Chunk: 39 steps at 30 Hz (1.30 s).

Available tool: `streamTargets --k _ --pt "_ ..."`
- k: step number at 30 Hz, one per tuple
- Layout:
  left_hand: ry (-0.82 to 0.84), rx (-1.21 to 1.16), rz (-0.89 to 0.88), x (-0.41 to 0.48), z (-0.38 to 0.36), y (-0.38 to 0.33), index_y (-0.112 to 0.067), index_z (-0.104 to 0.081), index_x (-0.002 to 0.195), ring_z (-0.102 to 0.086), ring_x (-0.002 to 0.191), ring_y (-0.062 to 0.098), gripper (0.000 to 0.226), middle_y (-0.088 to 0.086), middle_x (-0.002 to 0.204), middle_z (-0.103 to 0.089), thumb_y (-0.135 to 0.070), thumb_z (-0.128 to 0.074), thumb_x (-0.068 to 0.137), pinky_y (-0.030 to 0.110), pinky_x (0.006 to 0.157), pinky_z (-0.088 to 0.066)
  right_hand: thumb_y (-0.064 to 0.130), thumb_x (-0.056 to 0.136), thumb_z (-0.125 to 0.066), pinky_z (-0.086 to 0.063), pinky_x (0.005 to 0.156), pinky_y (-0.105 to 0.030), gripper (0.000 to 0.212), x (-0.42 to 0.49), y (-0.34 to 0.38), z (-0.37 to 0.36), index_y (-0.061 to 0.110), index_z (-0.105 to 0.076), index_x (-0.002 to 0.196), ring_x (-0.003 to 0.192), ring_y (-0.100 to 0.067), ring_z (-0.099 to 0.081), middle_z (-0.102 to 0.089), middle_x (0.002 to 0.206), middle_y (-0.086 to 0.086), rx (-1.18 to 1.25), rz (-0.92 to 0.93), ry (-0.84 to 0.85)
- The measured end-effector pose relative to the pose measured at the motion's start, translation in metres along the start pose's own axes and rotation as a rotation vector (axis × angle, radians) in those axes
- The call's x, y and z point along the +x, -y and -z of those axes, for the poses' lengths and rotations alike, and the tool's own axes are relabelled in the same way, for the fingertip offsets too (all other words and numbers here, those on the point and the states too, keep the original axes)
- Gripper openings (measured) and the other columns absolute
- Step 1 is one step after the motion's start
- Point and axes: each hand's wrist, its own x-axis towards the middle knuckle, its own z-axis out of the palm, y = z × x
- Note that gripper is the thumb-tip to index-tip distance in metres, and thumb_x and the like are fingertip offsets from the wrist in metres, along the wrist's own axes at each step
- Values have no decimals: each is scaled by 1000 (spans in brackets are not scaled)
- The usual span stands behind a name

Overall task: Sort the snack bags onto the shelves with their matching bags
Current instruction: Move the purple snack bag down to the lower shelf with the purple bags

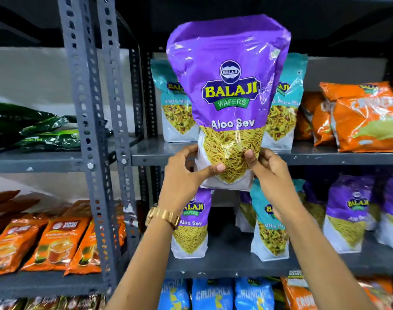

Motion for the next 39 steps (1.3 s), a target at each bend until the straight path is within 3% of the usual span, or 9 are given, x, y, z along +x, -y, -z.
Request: streamTargets --k 6,9,11,16,20,26,31,36,39 --pt "104 -31 48 -51 -40 37 -27 -61 122 -64 110 7 72 -10 117 -70 -29 -90 57 30 99 -51 51 77 -66 -51 77 -7 39 -70 -45 39 22 -64 102 94 7 -70 -79 95 18 60 -72 -58" --pt "191 -63 90 -72 -61 66 -40 -61 110 -65 95 -6 64 -25 100 -73 -18 -89 57 10 82 -50 70 61 -72 -52 84 -10 71 -103 -71 56 23 -62 113 105 1 -70 -77 108 17 60 -158 -82" --pt "225 -81 150 -86 -76 87 -31 -60 117 -65 99 5 70 -13 108 -72 -11 -89 56 19 86 -51 73 56 -74 -52 82 -9 80 -122 -91 66 23 -60 117 104 2 -70 -77 108 19 56 -205 -101" --pt "290 -100 235 -112 -114 132 -28 -56 122 -62 116 13 78 -3 122 -67 -9 -90 54 26 99 -50 68 51 -81 -53 75 -8 79 -153 -139 90 20 -60 109 95 6 -71 -78 101 20 84 -332 -142" --pt "299 -62 326 -123 -146 160 -35 -56 118 -61 100 -9 75 -16 112 -67 -22 -87 51 6 81 -47 46 68 -78 -54 76 -10 52 -158 -177 114 20 -60 109 95 4 -72 -78 101 7 78 -442 -114" --pt "265 -5 414 -116 -178 198 -33 -56 119 -60 94 -20 74 -29 102 -69 -21 -88 53 2 74 -47 63 54 -83 -55 82 -16 84 -138 -219 135 19 -56 120 108 -5 -70 -75 114 8 78 -544 -43" --pt "245 8 460 -97 -178 231 -13 -50 133 -63 99 -13 78 -8 115 -67 0 -83 64 7 79 -51 9 88 -67 -54 94 -27 46 -112 -261 127 19 -49 129 119 -12 -66 -66 130 -7 30 -573 88" --pt "165 65 473 -86 -160 251 -26 -47 127 -63 102 -8 74 -3 119 -64 6 -78 68 9 78 -52 11 91 -64 -46 109 -47 53 -96 -291 97 10 -44 140 128 -22 -59 -62 138 -10 -14 -558 180" --pt "126 68 494 -86 -155 258 -15 -46 134 -60 117 18 70 8 128 -61 3 -76 73 32 92 -53 13 91 -64 -45 109 -45 54 -89 -298 80 7 -45 141 129 -22 -57 -60 139 -11 10 -560 196"
